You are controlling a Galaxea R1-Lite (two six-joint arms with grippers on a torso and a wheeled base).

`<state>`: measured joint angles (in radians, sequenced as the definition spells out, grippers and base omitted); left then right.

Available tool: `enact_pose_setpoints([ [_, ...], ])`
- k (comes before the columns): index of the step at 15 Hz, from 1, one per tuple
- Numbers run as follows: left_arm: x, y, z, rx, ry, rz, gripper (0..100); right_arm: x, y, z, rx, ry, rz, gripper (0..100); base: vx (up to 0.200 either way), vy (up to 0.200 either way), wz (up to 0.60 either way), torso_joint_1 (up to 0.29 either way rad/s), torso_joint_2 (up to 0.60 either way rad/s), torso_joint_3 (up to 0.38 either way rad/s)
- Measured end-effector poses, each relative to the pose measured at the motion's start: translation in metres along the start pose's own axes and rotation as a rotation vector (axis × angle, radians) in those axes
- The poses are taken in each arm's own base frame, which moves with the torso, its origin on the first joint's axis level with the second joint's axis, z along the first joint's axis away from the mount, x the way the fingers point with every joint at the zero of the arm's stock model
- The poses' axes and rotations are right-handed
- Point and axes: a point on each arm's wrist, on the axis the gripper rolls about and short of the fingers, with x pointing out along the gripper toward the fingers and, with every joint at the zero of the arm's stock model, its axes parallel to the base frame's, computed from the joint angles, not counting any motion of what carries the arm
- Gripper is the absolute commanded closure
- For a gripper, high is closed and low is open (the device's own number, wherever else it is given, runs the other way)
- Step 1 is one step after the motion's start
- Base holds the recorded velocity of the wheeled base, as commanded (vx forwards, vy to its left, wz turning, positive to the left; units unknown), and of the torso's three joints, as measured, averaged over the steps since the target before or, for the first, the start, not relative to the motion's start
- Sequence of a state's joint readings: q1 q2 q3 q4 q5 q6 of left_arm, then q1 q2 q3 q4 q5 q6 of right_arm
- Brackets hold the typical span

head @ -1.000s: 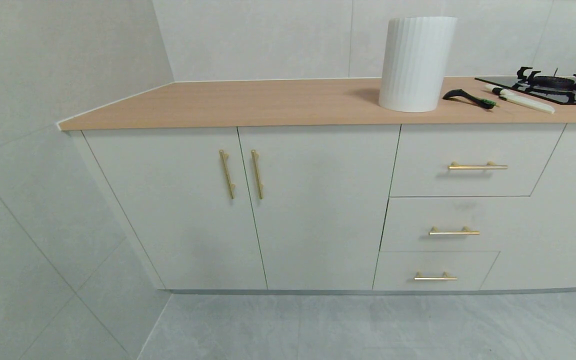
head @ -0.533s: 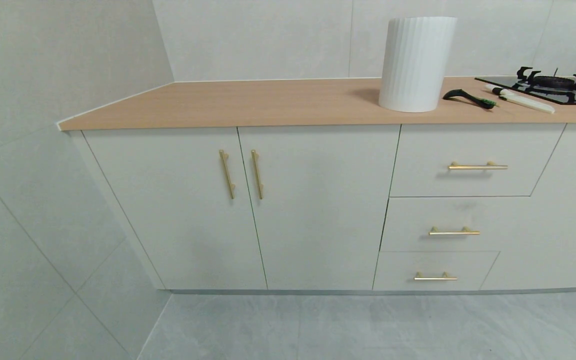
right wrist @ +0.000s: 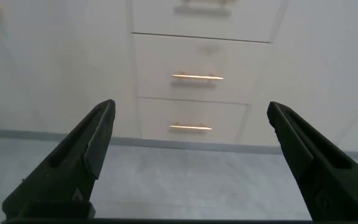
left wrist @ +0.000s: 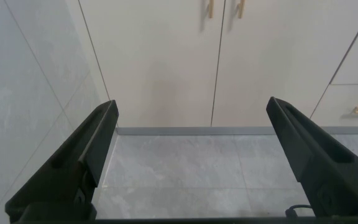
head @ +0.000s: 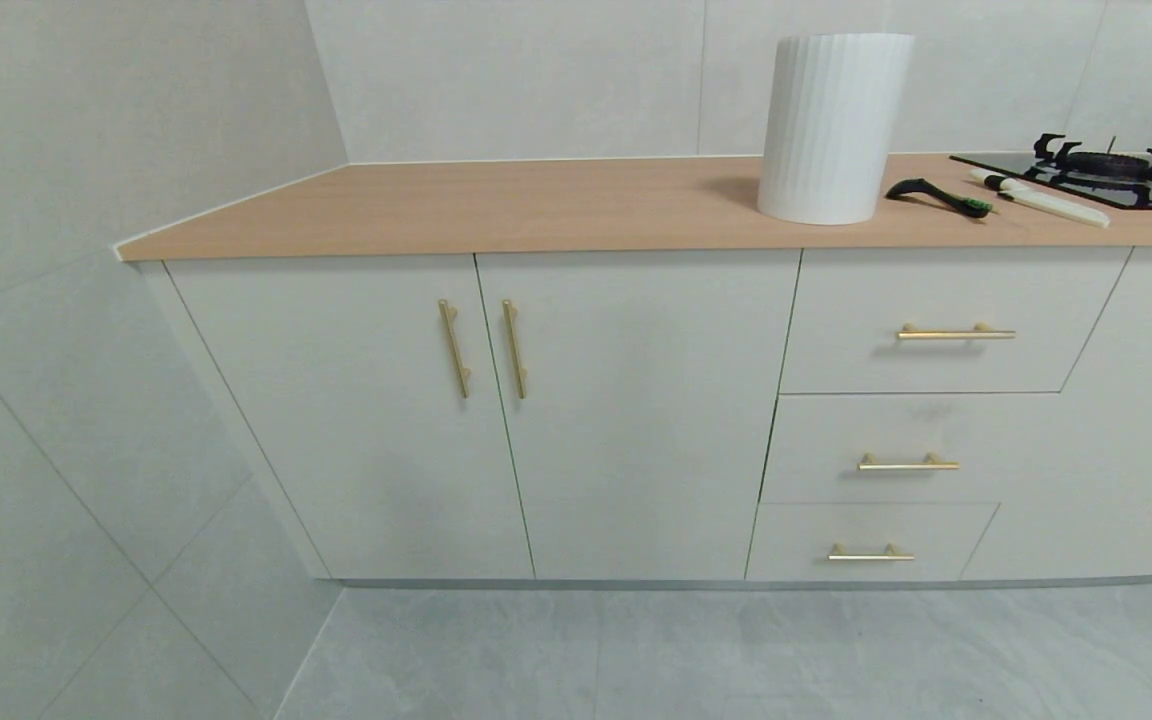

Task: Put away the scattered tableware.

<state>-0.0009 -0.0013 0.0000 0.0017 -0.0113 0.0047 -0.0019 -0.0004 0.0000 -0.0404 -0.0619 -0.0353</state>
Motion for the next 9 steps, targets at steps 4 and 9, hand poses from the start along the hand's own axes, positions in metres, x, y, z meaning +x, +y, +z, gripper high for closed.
enact_pose_setpoints([
  [4,0.0,0.0,0.0001,0.0,0.0,0.001,0,0.0,0.001,-0.0034,-0.021,0.033,0.041,0,0.0,0.0,0.0,0.0,0.0,0.0],
  [9,0.0,0.0,0.0001,0.002,0.0,0.0,0,0.0,0.0012,-0.0037,0.039,0.036,0.054,0,0.0,0.0,0.0,0.0,0.0,0.0],
])
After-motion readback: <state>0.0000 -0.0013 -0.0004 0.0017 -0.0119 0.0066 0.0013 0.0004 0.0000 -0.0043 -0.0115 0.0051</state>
